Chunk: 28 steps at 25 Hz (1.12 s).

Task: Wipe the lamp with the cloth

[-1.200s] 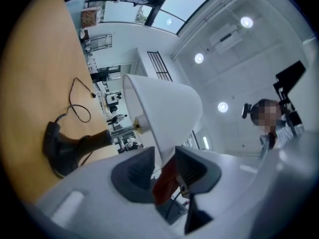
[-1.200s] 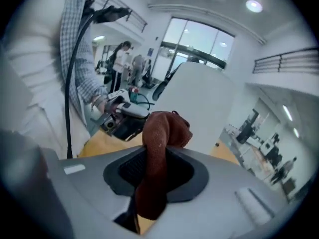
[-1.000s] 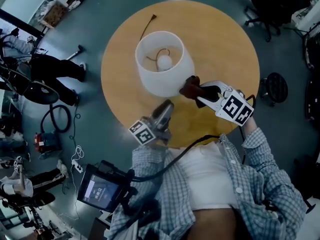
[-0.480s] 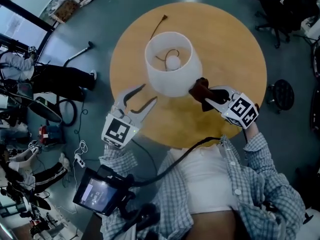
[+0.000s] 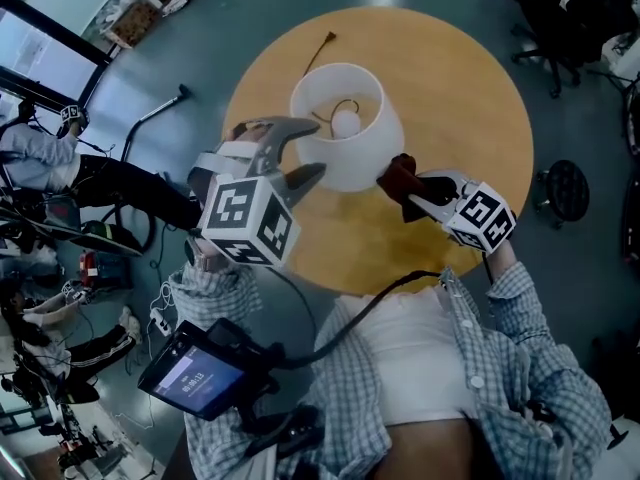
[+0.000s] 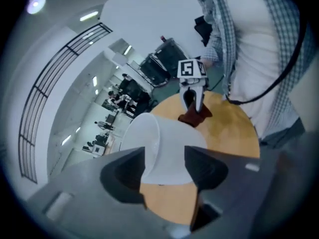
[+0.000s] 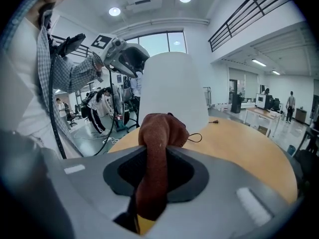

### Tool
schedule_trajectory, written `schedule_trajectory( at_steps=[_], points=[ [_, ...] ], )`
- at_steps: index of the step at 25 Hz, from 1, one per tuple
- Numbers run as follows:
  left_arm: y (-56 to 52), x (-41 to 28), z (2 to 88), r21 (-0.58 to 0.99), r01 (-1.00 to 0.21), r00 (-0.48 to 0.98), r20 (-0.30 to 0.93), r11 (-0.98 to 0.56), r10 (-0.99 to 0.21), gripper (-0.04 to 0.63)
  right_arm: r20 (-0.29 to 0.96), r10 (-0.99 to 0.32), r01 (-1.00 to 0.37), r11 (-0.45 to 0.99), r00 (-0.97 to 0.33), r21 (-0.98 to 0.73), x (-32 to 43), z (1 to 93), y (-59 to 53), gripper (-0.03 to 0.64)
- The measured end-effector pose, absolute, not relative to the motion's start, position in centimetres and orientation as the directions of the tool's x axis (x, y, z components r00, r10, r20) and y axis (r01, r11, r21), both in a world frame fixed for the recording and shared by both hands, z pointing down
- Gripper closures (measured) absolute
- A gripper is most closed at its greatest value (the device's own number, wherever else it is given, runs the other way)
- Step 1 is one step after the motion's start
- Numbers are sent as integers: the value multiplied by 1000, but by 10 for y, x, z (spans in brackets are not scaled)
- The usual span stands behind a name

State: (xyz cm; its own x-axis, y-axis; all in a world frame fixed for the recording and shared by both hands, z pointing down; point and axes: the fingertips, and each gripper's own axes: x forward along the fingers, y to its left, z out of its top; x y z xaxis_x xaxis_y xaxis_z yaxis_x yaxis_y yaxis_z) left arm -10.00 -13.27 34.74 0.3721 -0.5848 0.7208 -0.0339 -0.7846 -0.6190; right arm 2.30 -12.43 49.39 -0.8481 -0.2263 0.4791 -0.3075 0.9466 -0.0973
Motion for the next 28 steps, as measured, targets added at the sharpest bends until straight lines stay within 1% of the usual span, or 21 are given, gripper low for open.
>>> schedule_trajectory(
  at_steps=[3, 6, 7, 8, 9, 15, 21, 24, 28],
  points=[
    [-133, -96, 355, -587, 76, 291, 786, -806, -546, 353, 471, -225, -311, 944, -853, -113, 24, 492, -119, 517],
    [-134, -96, 360, -553, 150, 232, 825, -819, -515, 363, 460, -227, -318, 939, -858, -131, 23, 491, -116, 517],
    [-132, -96, 362, -538, 165, 223, 837, -827, -500, 384, 456, -228, -321, 937, -860, -136, 23, 491, -114, 517],
    [-129, -97, 364, -523, 174, 219, 847, -835, -485, 424, 453, -229, -322, 937, -862, -140, 22, 491, -113, 517],
    [-127, -98, 365, -513, 178, 219, 853, -840, -474, 434, 450, -228, -322, 936, -863, -142, 21, 491, -112, 517],
    [-135, -100, 363, -511, 202, 248, 852, -835, -462, 446, 430, -257, -343, 929, -866, -136, 21, 488, -116, 517],
    [-165, -101, 355, -524, 172, 292, 836, -834, -465, 443, 459, -305, -363, 931, -835, -43, 21, 492, -117, 517],
    [-184, -103, 354, -524, 146, 310, 830, -839, -465, 440, 494, -319, -343, 938, -809, 43, 10, 499, -114, 517],
    [-202, -107, 351, -523, 95, 336, 818, -847, -467, 437, 549, -367, -279, 930, -751, 239, -14, 509, -121, 517]
  ],
)
